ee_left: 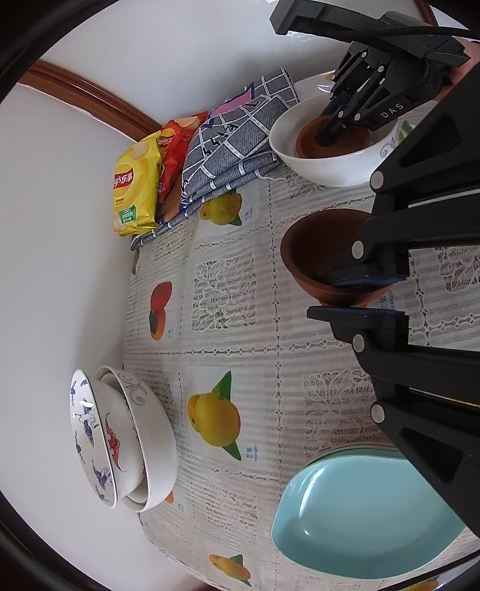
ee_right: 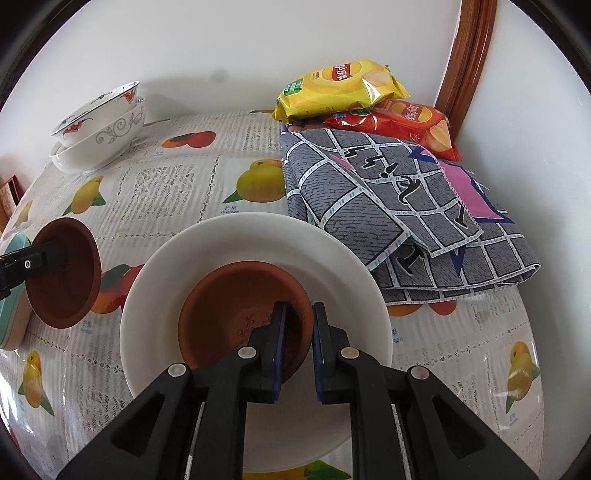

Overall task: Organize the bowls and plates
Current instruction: 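Lower the right gripper's brown bowl into the white bowl and open it, then lower the left gripper's brown bowl into the white bowl onto the other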

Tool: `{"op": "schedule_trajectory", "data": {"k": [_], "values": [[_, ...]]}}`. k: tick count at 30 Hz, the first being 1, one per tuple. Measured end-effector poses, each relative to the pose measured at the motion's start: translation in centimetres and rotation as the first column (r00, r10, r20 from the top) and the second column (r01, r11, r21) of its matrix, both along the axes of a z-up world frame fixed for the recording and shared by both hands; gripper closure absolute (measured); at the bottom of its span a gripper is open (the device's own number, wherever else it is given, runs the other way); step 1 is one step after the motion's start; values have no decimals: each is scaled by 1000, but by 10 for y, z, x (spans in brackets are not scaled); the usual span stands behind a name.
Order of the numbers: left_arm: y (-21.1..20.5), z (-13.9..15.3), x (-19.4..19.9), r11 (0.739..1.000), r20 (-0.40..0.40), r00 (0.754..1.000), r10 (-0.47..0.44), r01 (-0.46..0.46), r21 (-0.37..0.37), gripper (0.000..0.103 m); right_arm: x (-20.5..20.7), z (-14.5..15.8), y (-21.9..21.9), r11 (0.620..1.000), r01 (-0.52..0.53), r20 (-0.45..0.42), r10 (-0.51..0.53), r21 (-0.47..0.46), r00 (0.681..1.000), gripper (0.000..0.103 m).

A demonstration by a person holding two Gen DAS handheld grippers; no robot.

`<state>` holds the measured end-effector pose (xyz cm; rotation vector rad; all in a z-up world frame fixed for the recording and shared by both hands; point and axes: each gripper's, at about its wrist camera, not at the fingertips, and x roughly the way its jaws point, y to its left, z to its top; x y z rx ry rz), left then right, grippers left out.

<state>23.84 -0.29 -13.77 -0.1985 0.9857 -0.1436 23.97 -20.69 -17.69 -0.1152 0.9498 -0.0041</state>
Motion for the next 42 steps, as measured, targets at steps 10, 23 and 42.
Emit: {"op": "schedule_trajectory", "data": {"k": [10, 23, 42], "values": [[-6, 3, -3, 1000, 9, 1000, -14, 14, 3, 93, -6, 6, 4, 998, -16, 7, 17, -61, 1000, 79], [-35, 30, -15, 998, 50, 997, -62, 62, 0, 93, -39, 49, -28, 999, 19, 90, -22, 39, 996, 69], [-106, 19, 0, 988, 20, 988, -153, 153, -10, 93, -82, 50, -113, 984, 167, 77, -172, 58, 982, 63]]}}
